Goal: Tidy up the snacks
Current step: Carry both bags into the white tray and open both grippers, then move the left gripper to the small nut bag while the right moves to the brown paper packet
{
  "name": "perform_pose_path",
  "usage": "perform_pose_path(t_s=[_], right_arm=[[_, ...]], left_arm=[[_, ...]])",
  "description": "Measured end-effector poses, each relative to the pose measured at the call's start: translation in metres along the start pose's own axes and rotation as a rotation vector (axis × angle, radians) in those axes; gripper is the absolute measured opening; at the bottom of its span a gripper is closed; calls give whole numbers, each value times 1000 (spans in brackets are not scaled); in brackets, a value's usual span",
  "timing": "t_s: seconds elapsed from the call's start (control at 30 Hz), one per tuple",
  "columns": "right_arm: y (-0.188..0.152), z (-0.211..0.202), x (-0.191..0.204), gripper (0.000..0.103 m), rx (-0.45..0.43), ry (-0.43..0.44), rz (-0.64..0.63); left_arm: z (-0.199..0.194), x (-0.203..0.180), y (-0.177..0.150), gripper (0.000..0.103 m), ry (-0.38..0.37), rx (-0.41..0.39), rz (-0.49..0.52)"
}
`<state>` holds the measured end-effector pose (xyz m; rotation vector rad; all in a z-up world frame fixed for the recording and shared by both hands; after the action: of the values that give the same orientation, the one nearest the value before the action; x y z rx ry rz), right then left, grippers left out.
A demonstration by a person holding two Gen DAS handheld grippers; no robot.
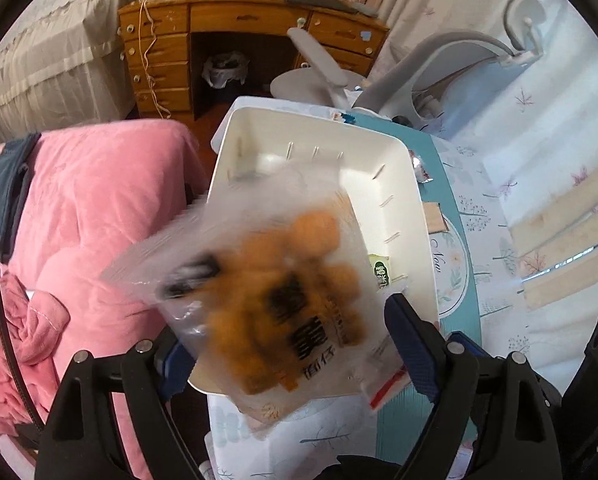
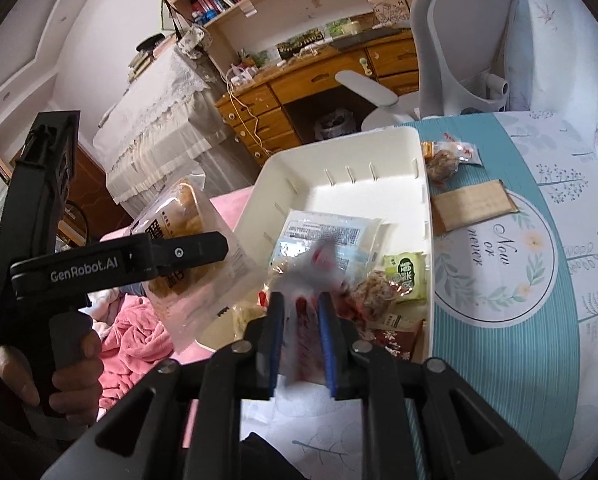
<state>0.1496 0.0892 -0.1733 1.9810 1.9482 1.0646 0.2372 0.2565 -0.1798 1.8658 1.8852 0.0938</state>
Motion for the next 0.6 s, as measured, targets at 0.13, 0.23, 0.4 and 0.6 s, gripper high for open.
perform_pose_path(t_s=[0.13, 0.23, 0.4, 0.6], right_arm=[[1, -3, -3, 51, 1, -42, 14], [1, -10, -10, 51, 8, -88, 19], [2, -21, -27, 51, 40, -158, 24], [9, -37, -57, 52, 25, -262, -48]], left_arm=[[-4, 2, 10, 97, -18, -36, -16], [-4, -7, 18, 97, -58, -23, -6], [-2, -32, 34, 97, -115, -3, 7], [0, -75, 57, 95, -203, 25, 45]])
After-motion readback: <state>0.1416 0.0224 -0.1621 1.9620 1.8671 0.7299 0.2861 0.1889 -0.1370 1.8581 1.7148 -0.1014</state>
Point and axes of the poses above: each gripper's, at about its wrist camera, not at the fingertips, and z roughly the way its jaws point, x to its left, y to its top, the point moved 4 cm from there along z, roughly the way its jaws point, and after that the axes turned 5 degrees about -z, right-handed, at the moved point
